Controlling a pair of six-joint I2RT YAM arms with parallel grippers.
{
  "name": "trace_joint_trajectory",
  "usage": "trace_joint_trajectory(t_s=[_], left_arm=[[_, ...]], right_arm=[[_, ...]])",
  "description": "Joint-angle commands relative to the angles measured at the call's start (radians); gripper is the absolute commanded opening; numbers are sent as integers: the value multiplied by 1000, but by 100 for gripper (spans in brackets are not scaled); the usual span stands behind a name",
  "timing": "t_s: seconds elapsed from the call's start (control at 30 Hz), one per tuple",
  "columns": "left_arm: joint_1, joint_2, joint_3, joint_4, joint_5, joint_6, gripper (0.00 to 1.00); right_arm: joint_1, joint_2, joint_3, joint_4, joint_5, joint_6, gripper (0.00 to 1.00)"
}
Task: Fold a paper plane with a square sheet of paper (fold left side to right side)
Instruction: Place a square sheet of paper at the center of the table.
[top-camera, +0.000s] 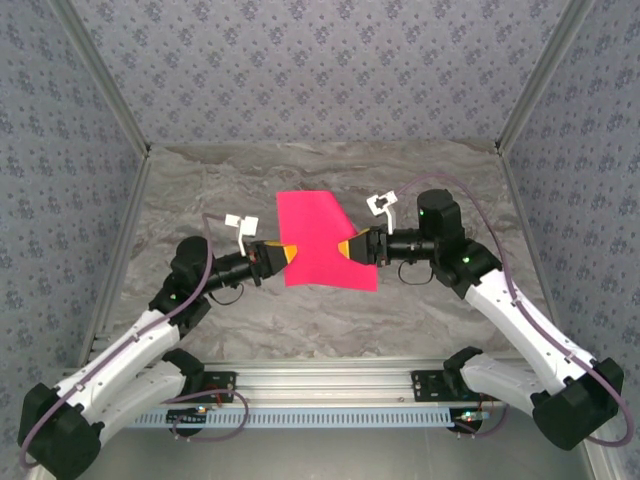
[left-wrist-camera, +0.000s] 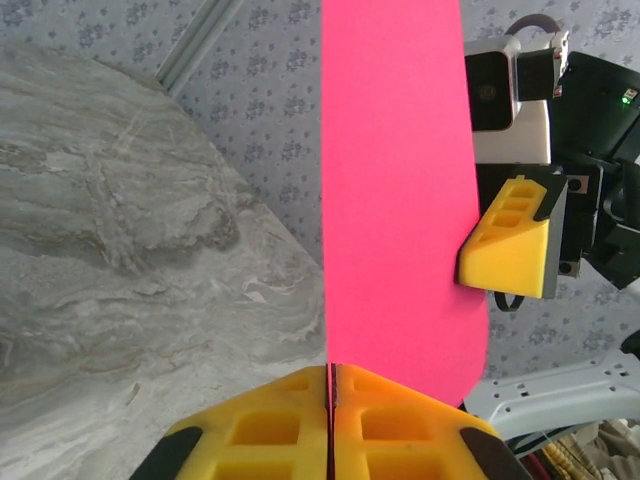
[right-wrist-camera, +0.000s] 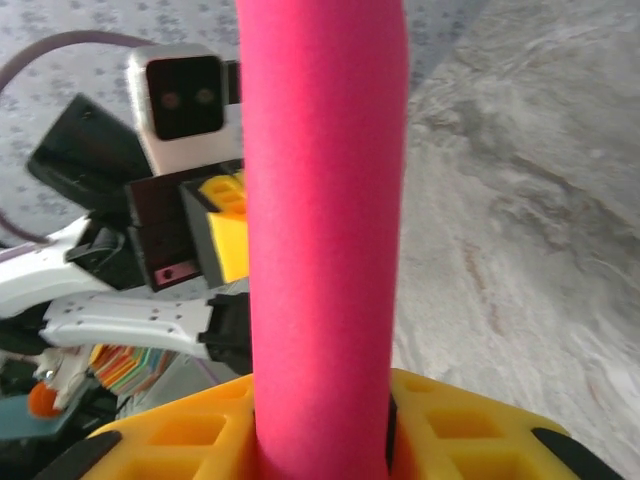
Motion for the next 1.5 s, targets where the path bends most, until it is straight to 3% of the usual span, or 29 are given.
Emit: trace_joint_trajectory(t_s=[0.0,0.13,0.27,0.5,0.53,0.73,0.8,1.17,1.33,1.47], left_arm=[[-6,23,3,-54,-50,30,4],[-7,95,-25,-92,-94,31,2],[-9,212,-63,-93,-145,28,2],[-9,471,-37,-110,-239,32,1],[-9,501,-23,-130,-261,37,1],[-4,602,69,-236,-271,101,1],[-4,607,86,-264,-272,116,1],[-2,631,154,-343,-258,159,3],[-3,660,193,-333,-216,151,8],[-10,686,219,-280,-162,109,18]], right_arm=[[-18,-16,13,-167,163,-92,45],[-41,-14,-8,-277,375,-148,60],[-57,-9,-66,-300,509,-158,72],[-62,67,-176,-191,527,-112,73],[-62,90,-190,-157,509,-96,71],[-30,264,-264,74,422,34,33],[-15,326,-275,139,423,70,28],[30,553,-230,195,441,91,24],[39,605,-227,167,449,96,23],[44,620,-234,143,464,103,22]])
